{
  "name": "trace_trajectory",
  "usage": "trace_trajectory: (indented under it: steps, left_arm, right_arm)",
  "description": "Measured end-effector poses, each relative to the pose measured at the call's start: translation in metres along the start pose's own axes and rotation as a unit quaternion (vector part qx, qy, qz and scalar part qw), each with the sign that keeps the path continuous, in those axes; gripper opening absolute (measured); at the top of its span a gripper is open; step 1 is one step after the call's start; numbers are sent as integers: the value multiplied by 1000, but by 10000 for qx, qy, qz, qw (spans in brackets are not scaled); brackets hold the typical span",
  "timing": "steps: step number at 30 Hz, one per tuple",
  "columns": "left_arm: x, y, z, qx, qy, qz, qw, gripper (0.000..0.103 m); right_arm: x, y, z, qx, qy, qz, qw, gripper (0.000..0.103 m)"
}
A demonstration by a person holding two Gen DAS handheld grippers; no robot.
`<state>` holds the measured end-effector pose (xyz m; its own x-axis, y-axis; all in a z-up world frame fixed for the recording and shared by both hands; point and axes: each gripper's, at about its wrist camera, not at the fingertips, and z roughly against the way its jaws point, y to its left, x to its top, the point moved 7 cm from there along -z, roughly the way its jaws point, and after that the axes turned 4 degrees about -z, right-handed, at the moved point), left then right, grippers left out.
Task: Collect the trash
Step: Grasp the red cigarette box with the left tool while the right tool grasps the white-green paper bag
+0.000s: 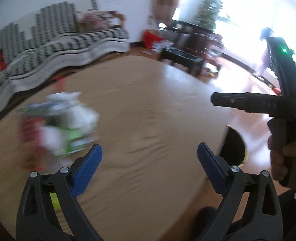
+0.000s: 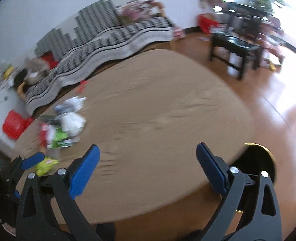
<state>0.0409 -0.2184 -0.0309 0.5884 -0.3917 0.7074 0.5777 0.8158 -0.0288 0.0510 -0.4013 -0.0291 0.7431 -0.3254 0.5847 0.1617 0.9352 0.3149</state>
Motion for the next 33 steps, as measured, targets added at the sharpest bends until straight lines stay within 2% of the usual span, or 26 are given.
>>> trace_trajectory:
  steps: [3,7,13,20,26,30,33]
  left_arm:
    - [-19,57,23,466,25,264,9986,93]
    - [-47,119,39,771,92,702,9945,93]
    - [-62,169,43,885,71,1162,9893,93]
    - [-53,180,4,850,153,921,9920,93]
    - [-50,179,-17,762,228,758,9939,93]
    - [-52,185,-29,733,323,856,9931,92]
    - [-55,193,-36,721,396,969,9919,84]
  right_arm:
    - [-1,57,-20,291,119,333,9989,93]
    - [-10,127,-43,591,242,778,9949,93]
    - [-25,195,-73,869,378,1451,9849,93]
    - [-29,215,-100,1179,696,1446,9800,93]
    - [-30,224,-127,1348,972,1291,9776,82]
    - [-31,226,-144,1512,1188,1066,9755,73]
    - [-32,227,-153,1574,1310,958,9741,69]
